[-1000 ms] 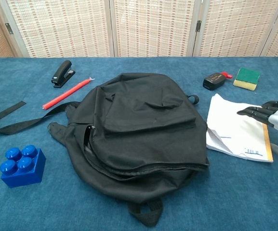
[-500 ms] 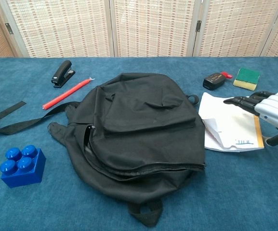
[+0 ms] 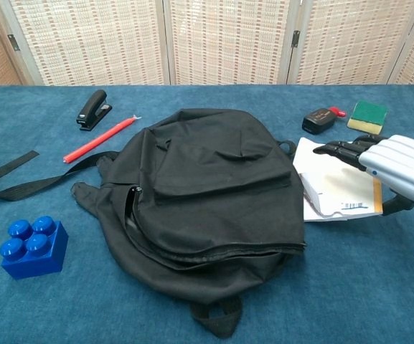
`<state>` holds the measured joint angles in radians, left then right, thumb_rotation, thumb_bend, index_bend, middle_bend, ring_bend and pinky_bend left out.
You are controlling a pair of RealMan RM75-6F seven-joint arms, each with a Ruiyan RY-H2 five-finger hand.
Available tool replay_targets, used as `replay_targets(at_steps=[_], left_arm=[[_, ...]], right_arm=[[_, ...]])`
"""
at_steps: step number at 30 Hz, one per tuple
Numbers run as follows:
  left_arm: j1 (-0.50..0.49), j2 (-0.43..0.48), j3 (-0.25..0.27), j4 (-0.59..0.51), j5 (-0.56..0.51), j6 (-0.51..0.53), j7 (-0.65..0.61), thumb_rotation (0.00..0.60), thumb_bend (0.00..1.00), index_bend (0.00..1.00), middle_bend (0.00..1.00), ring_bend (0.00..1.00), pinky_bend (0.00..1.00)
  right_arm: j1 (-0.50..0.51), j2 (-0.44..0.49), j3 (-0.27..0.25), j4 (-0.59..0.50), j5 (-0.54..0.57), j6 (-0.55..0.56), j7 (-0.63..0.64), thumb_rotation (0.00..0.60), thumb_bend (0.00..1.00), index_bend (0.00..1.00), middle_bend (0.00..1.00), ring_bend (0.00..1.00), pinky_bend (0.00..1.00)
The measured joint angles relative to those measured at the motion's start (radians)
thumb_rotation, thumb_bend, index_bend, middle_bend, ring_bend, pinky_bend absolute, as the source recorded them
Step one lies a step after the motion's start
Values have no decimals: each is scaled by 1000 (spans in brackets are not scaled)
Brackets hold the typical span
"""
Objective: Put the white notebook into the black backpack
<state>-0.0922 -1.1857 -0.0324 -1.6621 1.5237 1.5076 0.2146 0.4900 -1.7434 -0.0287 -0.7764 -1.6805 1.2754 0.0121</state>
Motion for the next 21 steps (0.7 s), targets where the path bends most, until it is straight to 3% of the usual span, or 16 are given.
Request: replay_targets(at_steps=[7,21], left_arm=[[-4,-1,-2,-5,0,-5,8,600,211,126,129,129,0],[-8,-2,-2,-16,-2,-10,25,600,211,127,129,129,0]], right_arm=[[-1,-10,5,10,4,20,18,600,442,332,168,253,172],[-9,-37,18,56,11,78,62,600,409,484,283,289,201]])
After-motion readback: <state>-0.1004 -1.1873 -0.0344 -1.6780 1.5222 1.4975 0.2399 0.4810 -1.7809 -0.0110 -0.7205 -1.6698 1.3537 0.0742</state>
